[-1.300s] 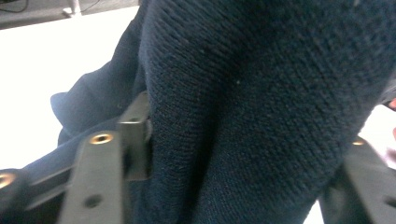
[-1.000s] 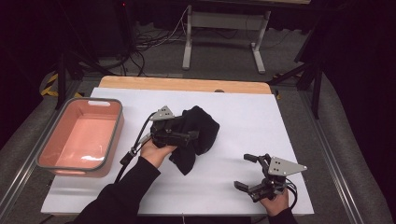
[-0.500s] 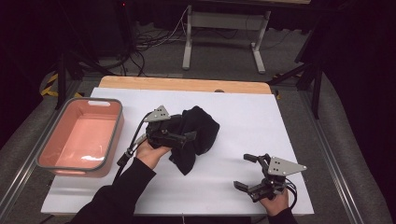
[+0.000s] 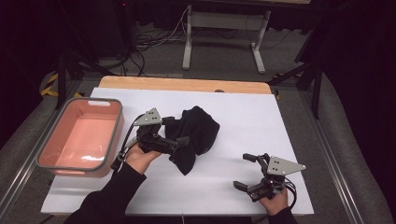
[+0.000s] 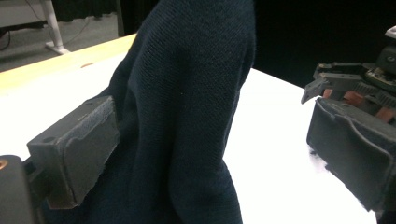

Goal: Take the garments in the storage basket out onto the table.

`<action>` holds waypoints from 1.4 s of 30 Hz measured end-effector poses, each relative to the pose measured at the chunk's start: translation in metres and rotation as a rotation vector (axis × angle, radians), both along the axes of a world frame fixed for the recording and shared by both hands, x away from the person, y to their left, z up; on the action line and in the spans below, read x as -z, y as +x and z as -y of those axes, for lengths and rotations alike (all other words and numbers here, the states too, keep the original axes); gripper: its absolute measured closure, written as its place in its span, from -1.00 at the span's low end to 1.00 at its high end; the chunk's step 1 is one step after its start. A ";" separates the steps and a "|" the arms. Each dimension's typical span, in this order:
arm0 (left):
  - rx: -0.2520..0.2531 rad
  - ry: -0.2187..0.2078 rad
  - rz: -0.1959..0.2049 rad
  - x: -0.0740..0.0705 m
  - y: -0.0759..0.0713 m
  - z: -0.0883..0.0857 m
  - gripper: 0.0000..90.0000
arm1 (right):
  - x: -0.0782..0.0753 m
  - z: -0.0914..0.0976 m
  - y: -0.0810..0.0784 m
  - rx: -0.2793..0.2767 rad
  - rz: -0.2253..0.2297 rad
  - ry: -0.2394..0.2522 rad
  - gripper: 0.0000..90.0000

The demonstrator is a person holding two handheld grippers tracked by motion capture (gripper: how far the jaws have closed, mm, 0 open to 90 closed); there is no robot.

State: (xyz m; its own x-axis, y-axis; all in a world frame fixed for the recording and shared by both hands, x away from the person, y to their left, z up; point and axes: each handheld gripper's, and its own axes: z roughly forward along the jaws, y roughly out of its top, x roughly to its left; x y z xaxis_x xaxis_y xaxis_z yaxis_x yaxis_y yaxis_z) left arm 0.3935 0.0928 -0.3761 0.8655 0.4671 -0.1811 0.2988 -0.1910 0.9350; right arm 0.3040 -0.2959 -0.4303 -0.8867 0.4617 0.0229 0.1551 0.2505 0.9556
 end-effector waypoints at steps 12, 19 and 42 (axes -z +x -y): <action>0.011 0.016 0.025 -0.001 -0.015 -0.024 -0.97 | 0.000 -0.001 0.001 -0.002 -0.012 -0.013 -0.98; 0.030 -0.003 0.028 0.003 -0.022 -0.039 -0.99 | 0.000 -0.001 0.001 -0.003 -0.013 -0.014 -0.98; 0.026 -0.017 -0.038 0.040 -0.046 -0.081 -0.99 | 0.001 -0.002 0.002 -0.006 -0.016 -0.015 -0.98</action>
